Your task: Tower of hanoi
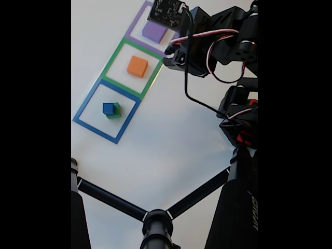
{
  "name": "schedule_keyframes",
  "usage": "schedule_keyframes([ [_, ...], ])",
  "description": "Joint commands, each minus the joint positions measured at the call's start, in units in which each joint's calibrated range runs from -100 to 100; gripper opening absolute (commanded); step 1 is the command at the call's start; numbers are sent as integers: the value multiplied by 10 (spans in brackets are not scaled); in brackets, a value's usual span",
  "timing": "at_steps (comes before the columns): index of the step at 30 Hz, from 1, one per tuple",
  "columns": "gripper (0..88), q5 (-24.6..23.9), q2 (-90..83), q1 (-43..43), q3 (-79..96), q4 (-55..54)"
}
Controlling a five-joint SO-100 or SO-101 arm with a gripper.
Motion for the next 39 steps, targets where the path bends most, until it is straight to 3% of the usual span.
schedule_keyframes([
  [1, 1, 0, -9, -21, -76, 48],
  [8, 1, 0, -7, -49, -134, 103],
  [28, 1, 0, -4, -150, -109, 96],
  [34, 39, 0, -5, -150, 38, -31],
  [39, 192, 0, -6, -142, 231, -273],
])
